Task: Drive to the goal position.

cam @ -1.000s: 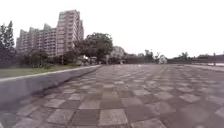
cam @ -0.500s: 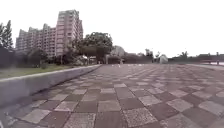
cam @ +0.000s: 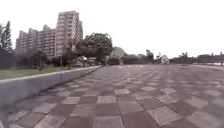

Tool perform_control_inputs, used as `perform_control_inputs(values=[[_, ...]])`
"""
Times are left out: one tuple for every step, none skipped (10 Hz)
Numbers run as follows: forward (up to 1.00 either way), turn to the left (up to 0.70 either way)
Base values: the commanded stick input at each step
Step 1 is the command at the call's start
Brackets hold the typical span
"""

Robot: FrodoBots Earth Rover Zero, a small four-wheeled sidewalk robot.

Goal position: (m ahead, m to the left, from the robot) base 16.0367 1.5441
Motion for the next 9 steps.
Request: perform_control_inputs(values=[[1.0, 0.0], [1.0, 0.0], [1.0, 0.0], [1.0, 0.0], [1.0, 0.0], [1.0, 0.0], [1.0, 0.0], [1.0, 0.0], [1.0, 0.0]])
